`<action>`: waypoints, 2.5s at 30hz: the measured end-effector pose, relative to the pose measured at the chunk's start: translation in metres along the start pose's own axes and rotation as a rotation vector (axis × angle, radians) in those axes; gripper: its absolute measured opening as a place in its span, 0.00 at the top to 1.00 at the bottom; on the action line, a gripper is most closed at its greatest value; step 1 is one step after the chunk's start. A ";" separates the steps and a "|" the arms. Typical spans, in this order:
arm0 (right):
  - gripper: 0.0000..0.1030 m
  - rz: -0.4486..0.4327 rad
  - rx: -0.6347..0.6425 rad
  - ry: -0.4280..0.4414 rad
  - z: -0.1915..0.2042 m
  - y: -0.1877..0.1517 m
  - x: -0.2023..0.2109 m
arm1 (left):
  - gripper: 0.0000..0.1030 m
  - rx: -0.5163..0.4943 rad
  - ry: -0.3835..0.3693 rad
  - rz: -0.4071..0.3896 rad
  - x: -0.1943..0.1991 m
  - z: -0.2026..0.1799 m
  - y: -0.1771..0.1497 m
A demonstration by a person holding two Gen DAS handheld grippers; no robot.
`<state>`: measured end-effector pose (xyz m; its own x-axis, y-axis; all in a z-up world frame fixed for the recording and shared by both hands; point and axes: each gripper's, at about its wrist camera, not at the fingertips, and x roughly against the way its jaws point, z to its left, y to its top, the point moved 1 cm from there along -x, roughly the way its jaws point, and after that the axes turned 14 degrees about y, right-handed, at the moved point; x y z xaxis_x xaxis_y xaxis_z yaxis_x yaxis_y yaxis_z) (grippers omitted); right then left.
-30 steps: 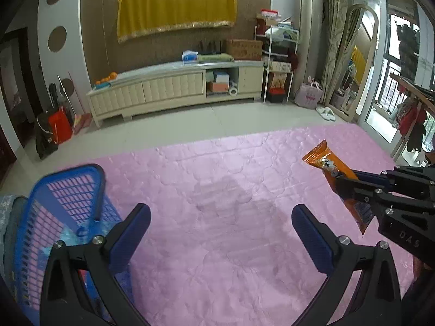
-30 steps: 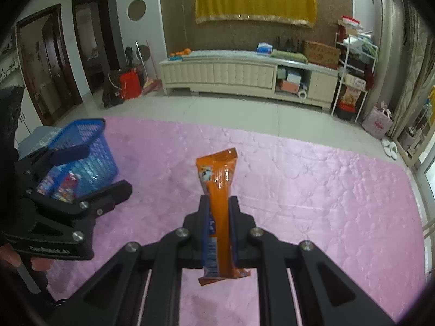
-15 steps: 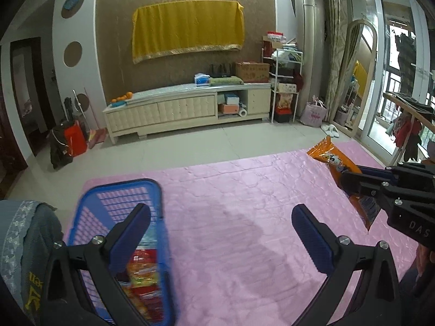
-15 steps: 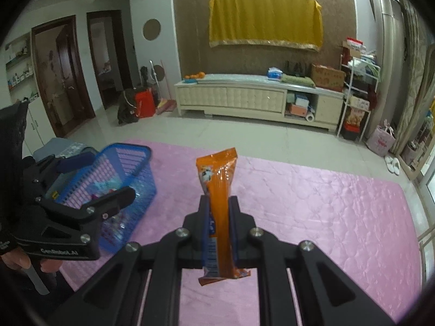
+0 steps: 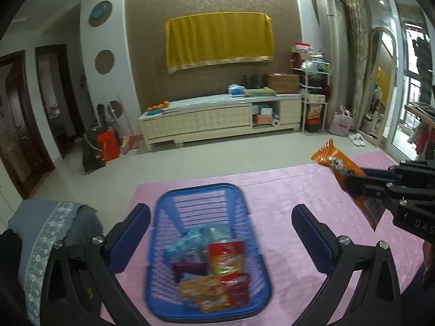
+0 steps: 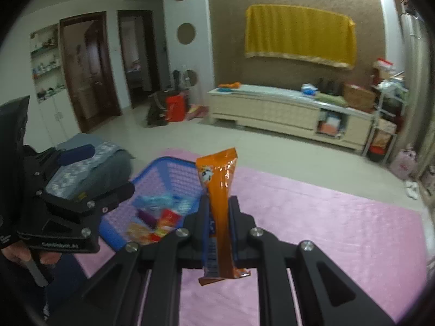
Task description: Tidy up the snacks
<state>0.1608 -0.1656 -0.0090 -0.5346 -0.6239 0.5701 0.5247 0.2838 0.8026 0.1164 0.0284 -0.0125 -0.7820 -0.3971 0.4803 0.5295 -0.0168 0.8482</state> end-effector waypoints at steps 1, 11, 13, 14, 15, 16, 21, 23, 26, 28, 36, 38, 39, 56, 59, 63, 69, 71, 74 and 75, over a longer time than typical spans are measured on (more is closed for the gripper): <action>0.84 0.005 0.008 0.002 0.004 0.002 -0.005 | 0.00 0.007 0.010 0.002 0.000 0.008 -0.002; 0.84 0.064 0.052 0.060 0.039 0.017 -0.058 | 0.00 0.080 0.076 0.045 -0.009 0.075 -0.021; 0.84 0.081 0.056 0.069 0.042 0.017 -0.068 | 0.00 0.088 0.088 0.053 -0.014 0.084 -0.023; 0.84 0.091 0.060 0.075 0.044 0.017 -0.075 | 0.00 0.092 0.092 0.059 -0.016 0.088 -0.025; 0.84 0.103 0.064 0.076 0.046 0.017 -0.082 | 0.00 0.098 0.098 0.066 -0.020 0.093 -0.026; 0.84 0.113 0.067 0.078 0.047 0.017 -0.088 | 0.00 0.101 0.100 0.071 -0.023 0.097 -0.026; 0.84 0.164 0.069 0.088 0.046 0.015 -0.115 | 0.00 0.113 0.108 0.106 -0.043 0.111 -0.034; 0.84 0.181 0.074 0.085 0.043 0.014 -0.124 | 0.00 0.114 0.106 0.119 -0.051 0.114 -0.036; 0.84 0.217 0.090 0.074 0.040 0.015 -0.140 | 0.00 0.107 0.103 0.138 -0.062 0.115 -0.040; 0.84 0.234 0.099 0.070 0.036 0.015 -0.149 | 0.00 0.102 0.099 0.150 -0.070 0.115 -0.042; 0.84 0.277 0.092 0.051 0.019 0.016 -0.176 | 0.00 0.094 0.071 0.187 -0.100 0.110 -0.038; 0.84 0.284 0.082 0.042 0.014 0.016 -0.181 | 0.00 0.097 0.063 0.188 -0.105 0.109 -0.036; 0.84 0.286 0.072 0.036 0.011 0.015 -0.183 | 0.00 0.100 0.059 0.187 -0.108 0.109 -0.035; 0.11 0.184 0.012 -0.056 0.002 0.006 -0.149 | 0.00 0.192 0.005 0.172 -0.080 0.102 -0.047; 0.05 0.145 0.005 -0.059 0.006 0.001 -0.127 | 0.00 0.218 -0.018 0.150 -0.063 0.097 -0.050; 0.00 0.102 0.011 -0.086 0.015 -0.011 -0.101 | 0.00 0.205 -0.044 0.140 -0.037 0.085 -0.059; 0.00 0.049 0.000 -0.102 0.030 -0.031 -0.058 | 0.00 0.211 -0.060 0.100 0.002 0.067 -0.067; 0.00 0.033 -0.001 -0.109 0.035 -0.034 -0.046 | 0.00 0.220 -0.058 0.084 0.015 0.063 -0.070; 0.00 0.005 0.008 -0.131 0.045 -0.039 -0.023 | 0.00 0.223 -0.059 0.061 0.033 0.056 -0.067; 0.00 -0.009 0.008 -0.137 0.048 -0.041 -0.015 | 0.00 0.219 -0.062 0.051 0.039 0.054 -0.066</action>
<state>0.1154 -0.1328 -0.0424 -0.6249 -0.5215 0.5810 0.5143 0.2849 0.8089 0.0330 0.0635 -0.0377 -0.7783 -0.3354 0.5308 0.4899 0.2043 0.8475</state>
